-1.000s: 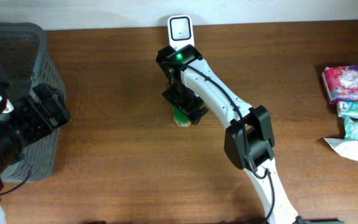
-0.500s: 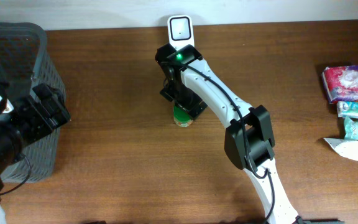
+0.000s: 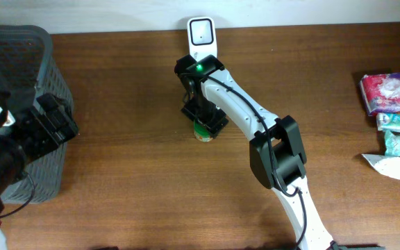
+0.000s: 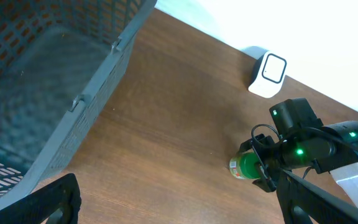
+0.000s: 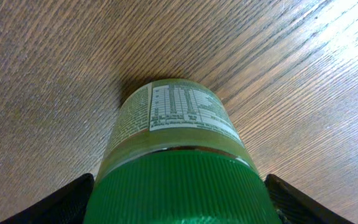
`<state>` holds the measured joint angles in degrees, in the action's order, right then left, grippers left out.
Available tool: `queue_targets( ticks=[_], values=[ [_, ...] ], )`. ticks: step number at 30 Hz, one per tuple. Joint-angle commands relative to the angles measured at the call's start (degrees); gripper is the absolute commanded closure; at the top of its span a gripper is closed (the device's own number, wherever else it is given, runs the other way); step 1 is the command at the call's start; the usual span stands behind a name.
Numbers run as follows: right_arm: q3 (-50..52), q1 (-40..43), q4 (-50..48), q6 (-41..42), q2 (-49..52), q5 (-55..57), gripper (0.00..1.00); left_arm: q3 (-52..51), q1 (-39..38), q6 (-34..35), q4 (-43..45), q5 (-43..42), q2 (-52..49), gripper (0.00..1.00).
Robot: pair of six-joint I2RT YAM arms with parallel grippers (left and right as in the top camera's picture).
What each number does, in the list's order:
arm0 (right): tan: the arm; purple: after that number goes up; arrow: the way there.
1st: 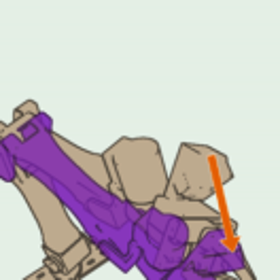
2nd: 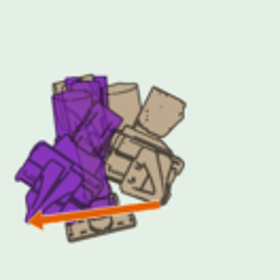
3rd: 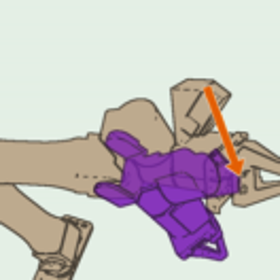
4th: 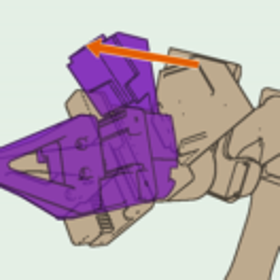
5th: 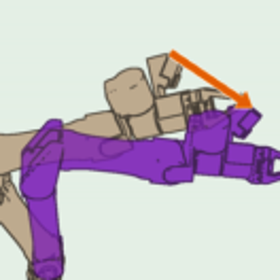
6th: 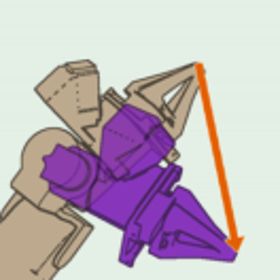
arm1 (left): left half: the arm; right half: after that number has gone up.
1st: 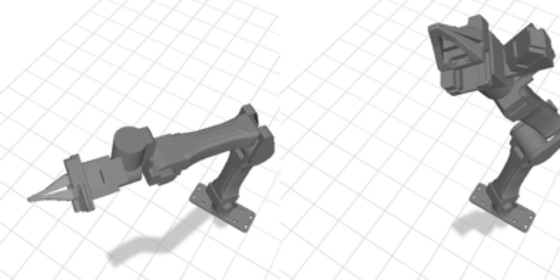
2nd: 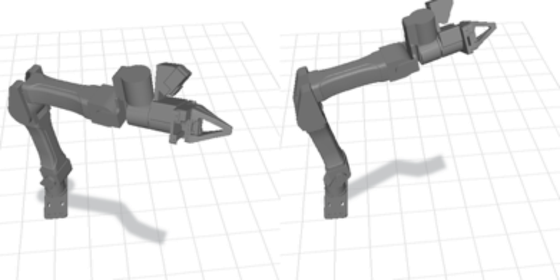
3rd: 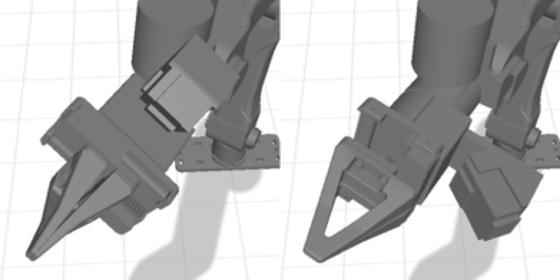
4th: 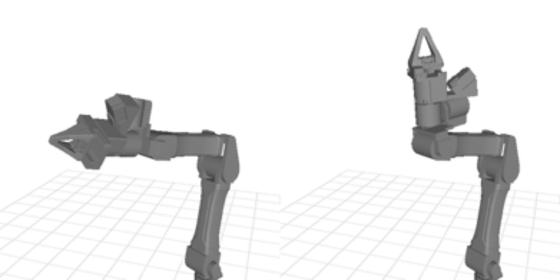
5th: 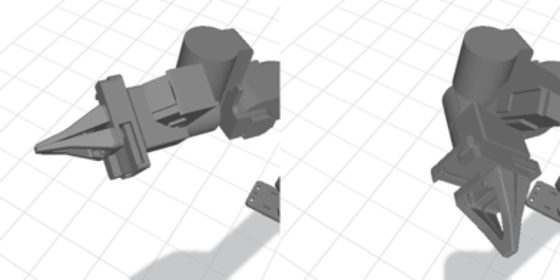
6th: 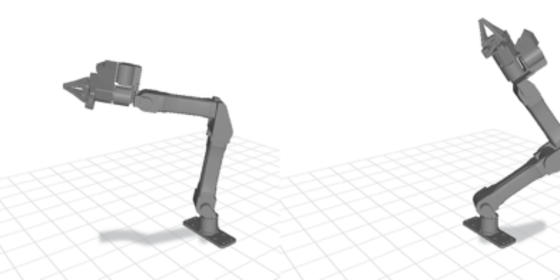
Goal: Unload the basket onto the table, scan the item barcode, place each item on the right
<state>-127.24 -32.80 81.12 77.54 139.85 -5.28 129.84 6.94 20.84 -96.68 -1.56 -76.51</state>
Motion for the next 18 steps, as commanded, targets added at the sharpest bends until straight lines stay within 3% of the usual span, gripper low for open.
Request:
queue_targets(
  ticks=[1, 6, 12, 18],
  values=[
    [0.5, -0.1, 0.1, -0.9, 0.4, -0.2, 0.20, -0.1, 0.4, 0.6, 0.0, -0.4, 0.0, 0.01],
    [0.5, -0.1, 0.6, -6.2, 0.4, -0.3, 0.30, -0.1, 0.4, 0.6, 0.0, -0.4, 0.0, 0.01],
    [0.5, -0.1, 1.1, -6.2, 0.4, -0.3, 0.32, -0.1, 0.4, 0.6, 0.0, -0.4, 0.0, 0.01],
    [0.5, -0.1, 1.2, -11.6, 0.3, 0.5, 0.51, -0.1, 0.4, 0.6, 0.0, -0.4, 0.0, 0.01]
  ],
)
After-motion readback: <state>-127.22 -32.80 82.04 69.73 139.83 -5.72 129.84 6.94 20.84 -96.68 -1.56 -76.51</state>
